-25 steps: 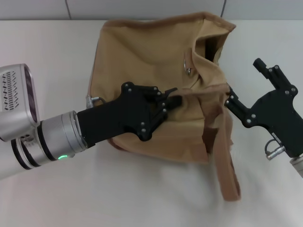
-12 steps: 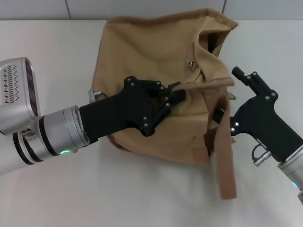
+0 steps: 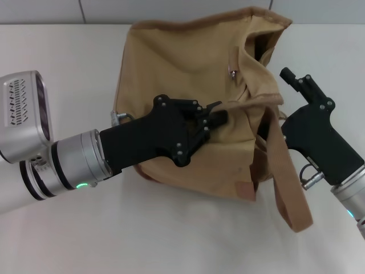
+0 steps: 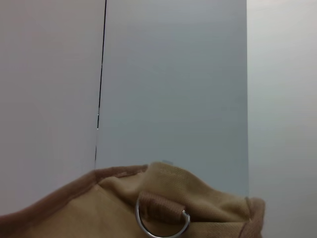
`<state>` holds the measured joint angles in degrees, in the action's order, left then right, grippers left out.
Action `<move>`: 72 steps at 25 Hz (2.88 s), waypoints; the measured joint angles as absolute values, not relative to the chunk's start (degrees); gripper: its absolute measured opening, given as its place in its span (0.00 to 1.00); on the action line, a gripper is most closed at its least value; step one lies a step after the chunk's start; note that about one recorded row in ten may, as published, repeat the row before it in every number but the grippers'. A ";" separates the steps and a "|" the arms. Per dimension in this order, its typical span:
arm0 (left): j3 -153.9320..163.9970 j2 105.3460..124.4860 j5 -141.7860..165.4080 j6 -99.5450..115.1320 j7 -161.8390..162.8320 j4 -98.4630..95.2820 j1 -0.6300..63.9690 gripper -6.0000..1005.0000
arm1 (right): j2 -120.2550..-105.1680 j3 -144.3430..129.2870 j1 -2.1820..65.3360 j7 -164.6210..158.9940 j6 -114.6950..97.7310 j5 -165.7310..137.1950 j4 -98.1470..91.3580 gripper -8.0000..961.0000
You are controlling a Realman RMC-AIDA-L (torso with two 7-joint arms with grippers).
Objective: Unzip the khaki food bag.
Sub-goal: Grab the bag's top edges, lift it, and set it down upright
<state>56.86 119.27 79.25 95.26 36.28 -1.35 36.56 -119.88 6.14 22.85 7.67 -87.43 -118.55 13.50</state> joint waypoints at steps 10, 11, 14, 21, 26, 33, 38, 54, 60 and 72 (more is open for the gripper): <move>57.02 119.26 79.49 94.17 36.07 -0.80 36.84 0.09 | -119.88 8.82 22.72 7.64 -87.72 -118.65 14.75 0.77; 57.03 119.26 79.51 93.92 36.05 -0.76 36.89 0.09 | -119.88 8.87 22.70 7.62 -87.73 -118.65 14.89 0.77; 57.04 119.26 79.57 93.75 36.05 -0.72 36.91 0.09 | -119.88 8.90 22.72 7.62 -87.74 -118.65 14.96 0.76; 57.02 119.26 79.68 93.24 36.01 -0.19 37.06 0.09 | -119.88 8.40 22.73 7.59 -87.81 -118.85 15.03 0.75; 56.95 119.26 79.75 92.28 35.29 1.39 38.18 0.09 | -119.88 8.37 22.66 7.57 -87.81 -118.91 14.98 0.56; 56.80 119.27 79.86 91.99 35.29 1.51 38.30 0.10 | -119.88 8.35 22.75 7.57 -87.81 -119.00 14.81 0.36; 56.71 119.26 79.89 91.97 35.29 1.50 38.32 0.10 | -119.88 8.32 22.83 7.58 -87.62 -119.10 14.73 0.18; 50.90 119.26 79.56 94.50 35.34 1.49 36.51 0.10 | -119.88 7.47 22.55 7.59 -85.94 -119.18 14.41 0.02; 50.84 119.26 79.47 96.85 35.33 1.37 35.94 0.10 | -119.88 7.47 22.21 7.59 -85.83 -119.18 14.18 0.02; 47.80 119.18 79.42 101.89 35.93 -0.66 32.79 0.11 | -119.89 7.47 21.88 7.60 -85.10 -118.89 13.88 0.02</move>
